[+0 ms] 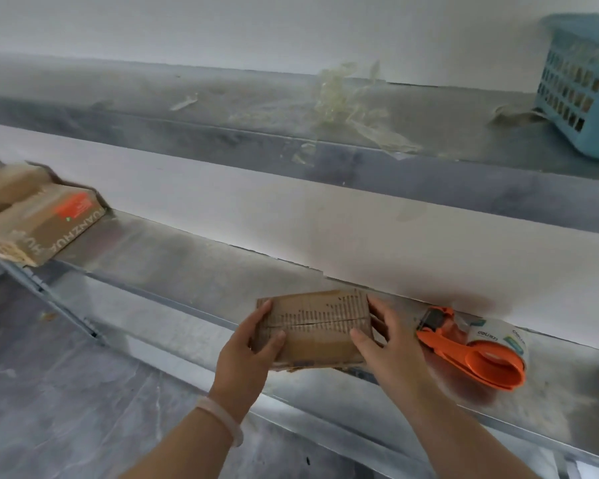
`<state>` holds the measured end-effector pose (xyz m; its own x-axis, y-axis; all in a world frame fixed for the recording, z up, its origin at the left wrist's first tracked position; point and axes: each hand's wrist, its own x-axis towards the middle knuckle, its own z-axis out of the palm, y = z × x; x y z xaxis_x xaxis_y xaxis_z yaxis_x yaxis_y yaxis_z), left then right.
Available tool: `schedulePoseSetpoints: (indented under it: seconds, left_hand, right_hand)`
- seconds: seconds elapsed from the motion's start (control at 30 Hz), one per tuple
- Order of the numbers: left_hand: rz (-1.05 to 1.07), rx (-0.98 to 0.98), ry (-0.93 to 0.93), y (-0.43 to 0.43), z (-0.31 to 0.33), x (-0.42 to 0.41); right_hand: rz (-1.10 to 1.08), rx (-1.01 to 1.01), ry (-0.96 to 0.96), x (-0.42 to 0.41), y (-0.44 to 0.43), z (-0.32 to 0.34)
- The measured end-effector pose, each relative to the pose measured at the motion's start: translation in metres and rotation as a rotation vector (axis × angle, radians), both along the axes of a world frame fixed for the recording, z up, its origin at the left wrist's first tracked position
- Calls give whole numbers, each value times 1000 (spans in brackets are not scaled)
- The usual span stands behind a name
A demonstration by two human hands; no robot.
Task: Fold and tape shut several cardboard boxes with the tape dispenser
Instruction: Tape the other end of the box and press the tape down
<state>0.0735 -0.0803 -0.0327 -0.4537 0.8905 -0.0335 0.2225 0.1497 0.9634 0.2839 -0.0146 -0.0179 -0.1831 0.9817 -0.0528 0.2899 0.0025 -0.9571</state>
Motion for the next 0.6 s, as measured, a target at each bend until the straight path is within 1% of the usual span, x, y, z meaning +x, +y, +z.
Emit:
schedulePoseSetpoints:
  seconds: [0.1,0.23,0.3,0.43,0.6]
  left_hand:
    - [-18,1,72,-3,2,-33]
    - [-141,17,200,-8,1,-87]
    - [-158,59,278,-11,3,-115]
    - [-87,95,276,-17,16,-175]
    - [56,75,248,-26,22,-263]
  right_hand:
    - [53,6,-16,-34,6,4]
    - [107,-25,7,-83,13,10]
    - [134,-21,12,-112,15,19]
    - [144,-11,44,-176,16,35]
    - [135,70,-22,-256,15,47]
